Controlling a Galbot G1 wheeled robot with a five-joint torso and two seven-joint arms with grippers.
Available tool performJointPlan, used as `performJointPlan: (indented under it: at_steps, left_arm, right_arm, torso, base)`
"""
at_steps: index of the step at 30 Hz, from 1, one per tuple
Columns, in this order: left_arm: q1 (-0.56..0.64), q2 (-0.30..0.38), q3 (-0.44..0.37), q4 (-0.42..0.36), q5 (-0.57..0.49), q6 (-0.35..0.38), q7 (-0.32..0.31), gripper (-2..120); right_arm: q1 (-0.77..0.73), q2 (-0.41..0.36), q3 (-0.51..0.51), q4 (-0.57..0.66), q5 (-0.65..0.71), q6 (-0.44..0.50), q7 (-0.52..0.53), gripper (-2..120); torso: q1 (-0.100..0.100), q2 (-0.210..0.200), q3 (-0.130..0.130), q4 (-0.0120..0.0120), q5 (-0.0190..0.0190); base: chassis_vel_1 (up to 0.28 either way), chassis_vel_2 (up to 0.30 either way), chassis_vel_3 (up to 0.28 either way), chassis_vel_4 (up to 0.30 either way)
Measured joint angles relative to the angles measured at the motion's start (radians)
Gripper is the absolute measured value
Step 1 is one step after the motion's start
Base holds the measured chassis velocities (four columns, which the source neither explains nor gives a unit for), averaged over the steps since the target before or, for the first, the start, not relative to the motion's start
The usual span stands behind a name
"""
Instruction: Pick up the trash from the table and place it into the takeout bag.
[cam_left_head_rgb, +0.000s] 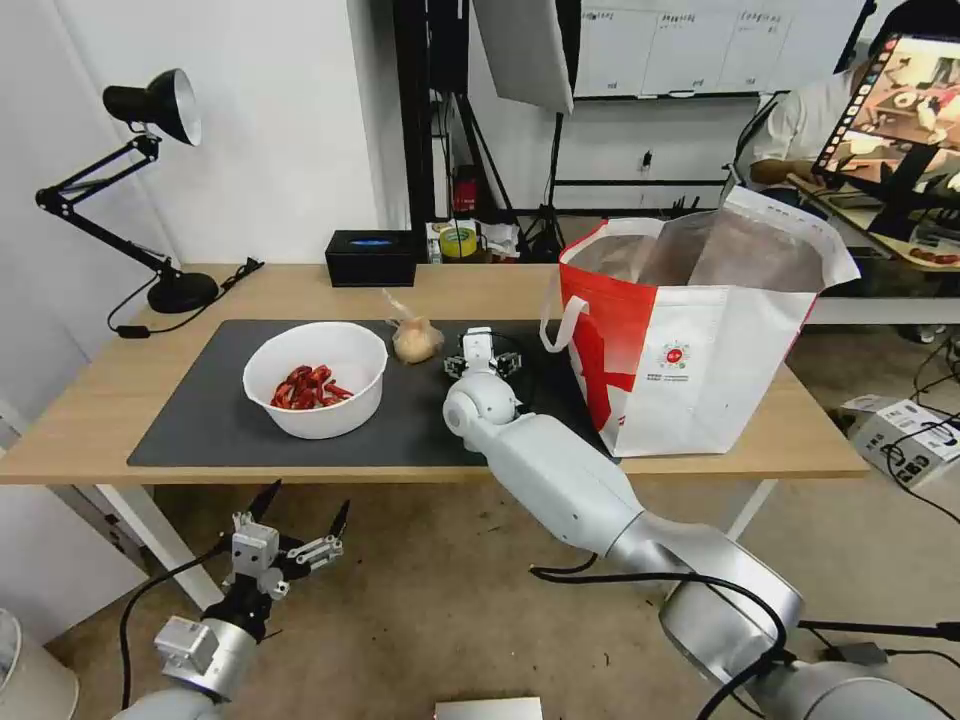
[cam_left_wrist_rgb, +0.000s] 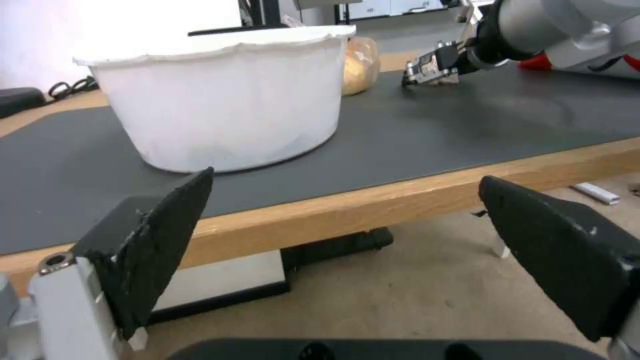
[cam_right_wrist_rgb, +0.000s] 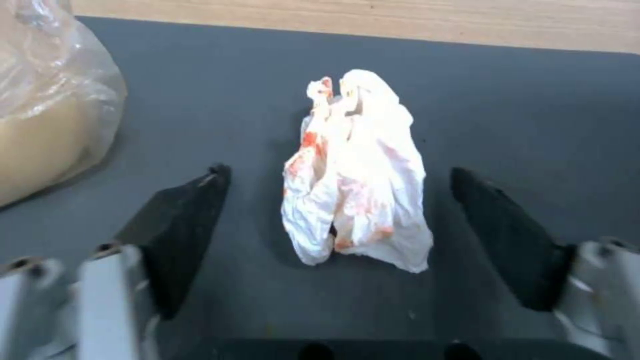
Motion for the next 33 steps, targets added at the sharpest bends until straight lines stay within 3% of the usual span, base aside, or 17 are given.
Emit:
performJointPlan:
  at_steps: [6, 21, 23, 33]
  left_arm:
    - [0.001, -0.005, 0.006, -0.006, 0.0, 0.0, 0.0, 100]
    - [0.015, -0.009, 0.007, -0.017, 0.01, -0.005, 0.0, 100]
    - [0.015, -0.01, 0.009, -0.019, 0.012, -0.005, 0.0, 100]
    - [0.02, -0.021, 0.019, -0.028, 0.028, -0.006, -0.001, 100]
  right_arm:
    - [0.001, -0.005, -0.002, 0.003, 0.011, 0.001, -0.009, 57]
    - [-0.004, -0.037, -0.011, 0.034, 0.032, 0.018, -0.023, 4]
    - [-0.007, -0.047, -0.016, 0.046, 0.031, 0.027, -0.033, 0]
    - [-0.033, -0.137, -0.037, 0.157, 0.01, 0.079, -0.102, 0]
  torso:
    - [0.0, 0.0, 0.0, 0.0001, 0.0001]
    - [0.0, 0.0, 0.0, -0.0006, -0.0002]
    - [0.0, 0.0, 0.0, -0.0007, -0.0001]
    - [0.0, 0.0, 0.0, -0.0003, -0.0001]
  base:
    - [0.0, 0.0, 0.0, 0.0]
    - [0.0, 0.0, 0.0, 0.0]
    - [0.0, 0.0, 0.0, 0.0]
    - [0.0, 0.0, 0.0, 0.0]
